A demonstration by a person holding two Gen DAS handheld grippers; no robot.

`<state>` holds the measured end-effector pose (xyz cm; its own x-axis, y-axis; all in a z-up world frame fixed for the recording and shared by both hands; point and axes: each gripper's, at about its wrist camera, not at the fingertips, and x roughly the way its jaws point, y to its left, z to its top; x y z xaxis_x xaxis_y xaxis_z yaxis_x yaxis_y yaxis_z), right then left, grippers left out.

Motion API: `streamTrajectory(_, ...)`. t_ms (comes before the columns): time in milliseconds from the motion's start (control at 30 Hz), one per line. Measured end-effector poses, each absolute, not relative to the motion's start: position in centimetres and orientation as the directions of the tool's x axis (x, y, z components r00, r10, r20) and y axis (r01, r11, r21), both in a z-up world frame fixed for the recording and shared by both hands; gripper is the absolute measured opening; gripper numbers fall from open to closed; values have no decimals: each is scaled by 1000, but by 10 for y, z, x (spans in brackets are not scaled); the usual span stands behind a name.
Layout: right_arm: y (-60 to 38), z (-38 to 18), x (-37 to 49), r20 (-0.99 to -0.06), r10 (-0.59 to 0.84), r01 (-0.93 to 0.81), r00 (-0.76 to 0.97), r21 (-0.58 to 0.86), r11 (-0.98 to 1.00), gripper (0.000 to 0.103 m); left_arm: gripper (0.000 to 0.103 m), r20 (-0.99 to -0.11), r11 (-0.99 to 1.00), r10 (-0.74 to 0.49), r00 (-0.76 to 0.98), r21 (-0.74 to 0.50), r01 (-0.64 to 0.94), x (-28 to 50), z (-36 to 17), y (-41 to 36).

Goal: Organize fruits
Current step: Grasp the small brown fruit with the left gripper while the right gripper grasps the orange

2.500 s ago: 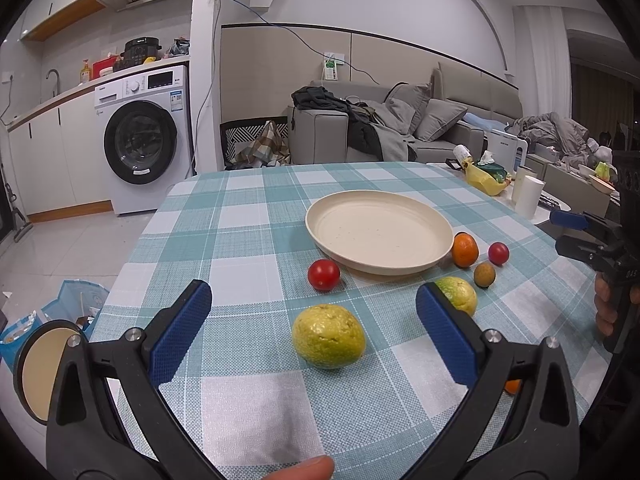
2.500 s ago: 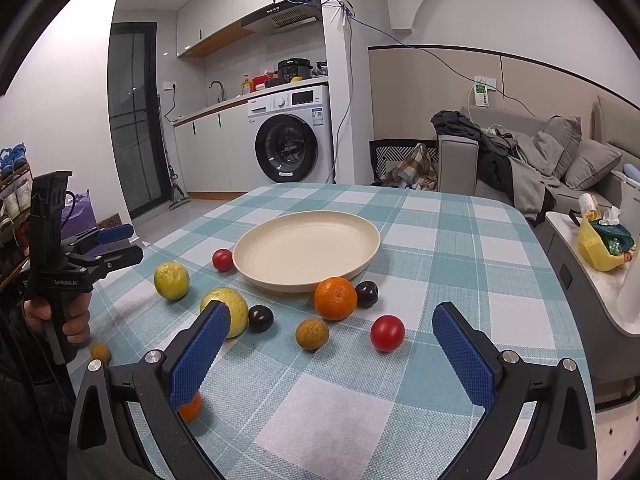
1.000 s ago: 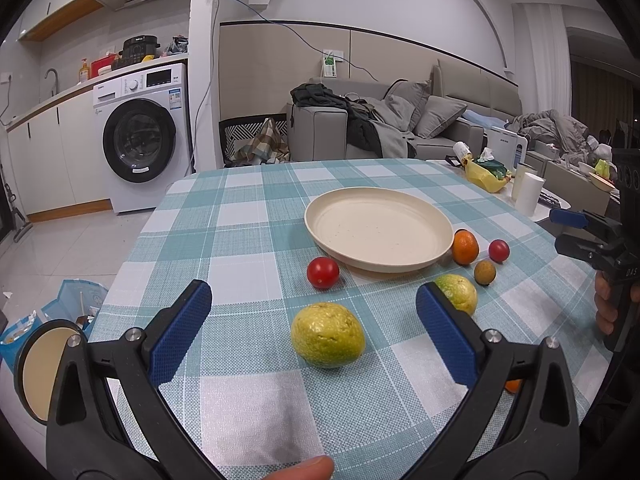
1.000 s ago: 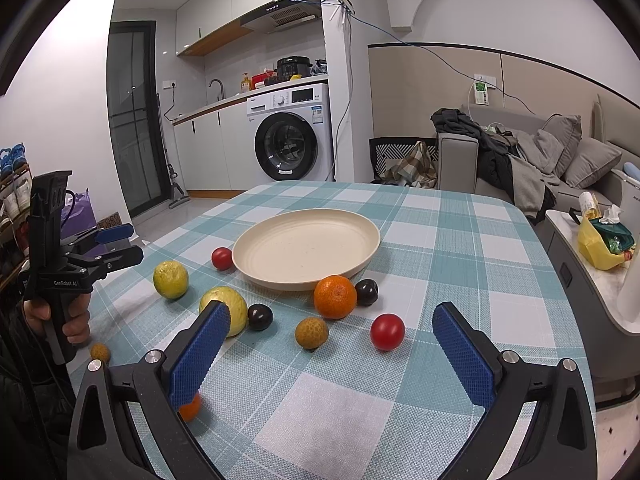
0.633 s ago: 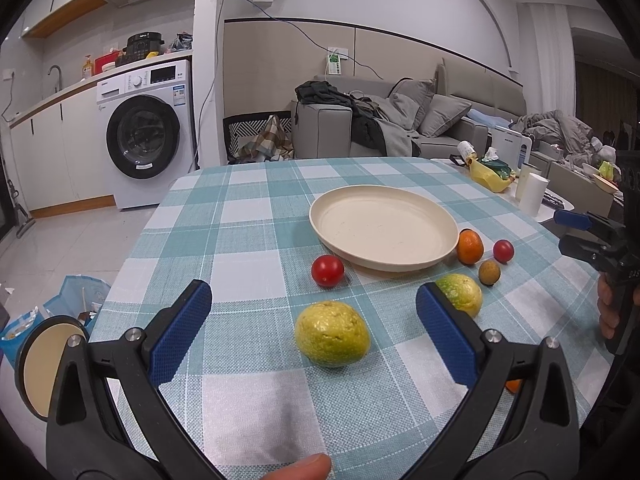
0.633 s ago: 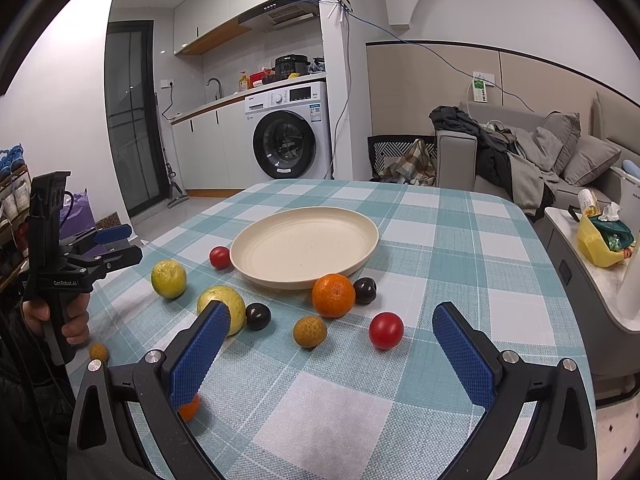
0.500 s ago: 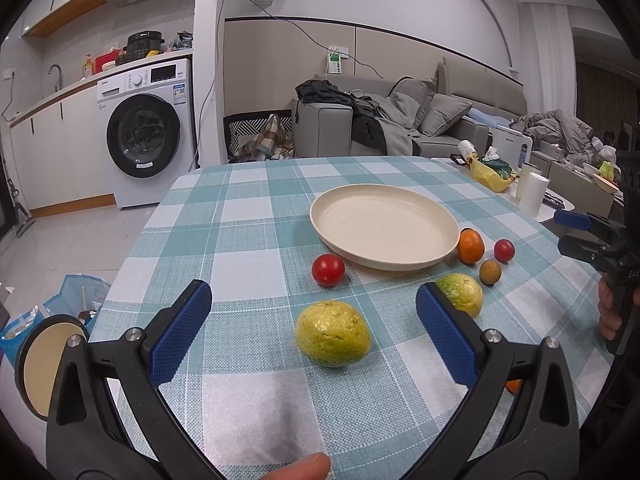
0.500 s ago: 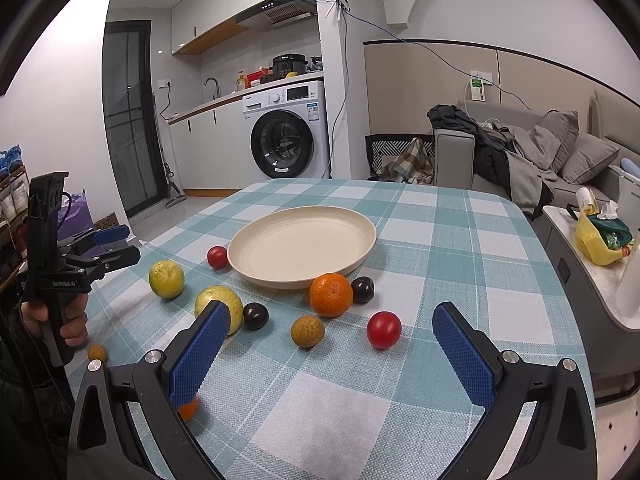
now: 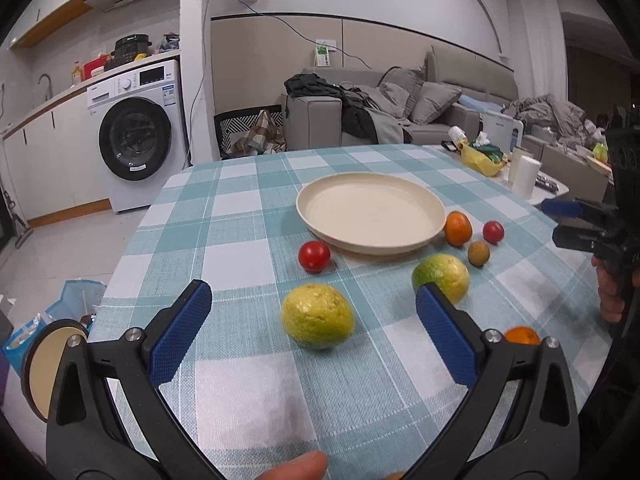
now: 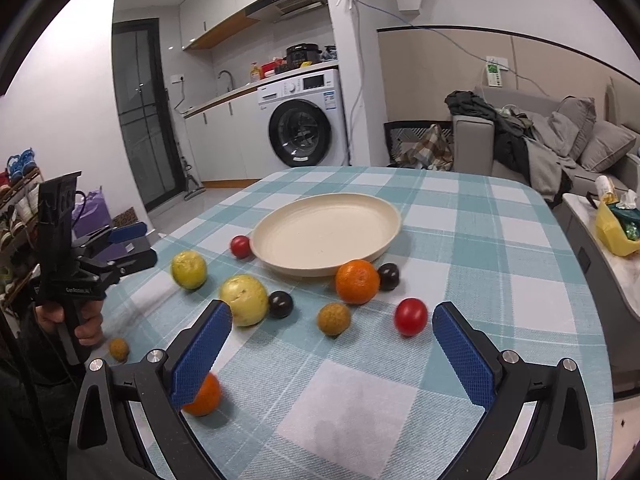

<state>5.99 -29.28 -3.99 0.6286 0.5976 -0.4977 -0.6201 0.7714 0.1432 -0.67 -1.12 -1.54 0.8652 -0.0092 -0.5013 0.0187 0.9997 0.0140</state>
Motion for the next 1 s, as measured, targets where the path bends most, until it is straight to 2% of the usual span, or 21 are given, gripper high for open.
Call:
streamTrajectory(300, -263, -42, 30, -542, 671, -727, 506, 150, 670, 102, 102, -554, 995, -79, 829, 5, 98, -33, -15, -20)
streamTrajectory(533, -242, -51, 15, -594, 692, -790, 410, 148, 595, 86, 101, -600, 981, -165, 783, -17, 193, -49, -20, -20)
streamTrajectory(767, -232, -58, 10, -626, 690, -817, 364, 141, 559, 75, 97, -631, 958, -205, 749, 29, 286, -70, -26, -28)
streamTrajectory(1000, -223, -65, 8, -654, 679, -836, 334, 127, 534, 72, 89, -674, 934, -245, 697, 28, 355, -75, -36, -35)
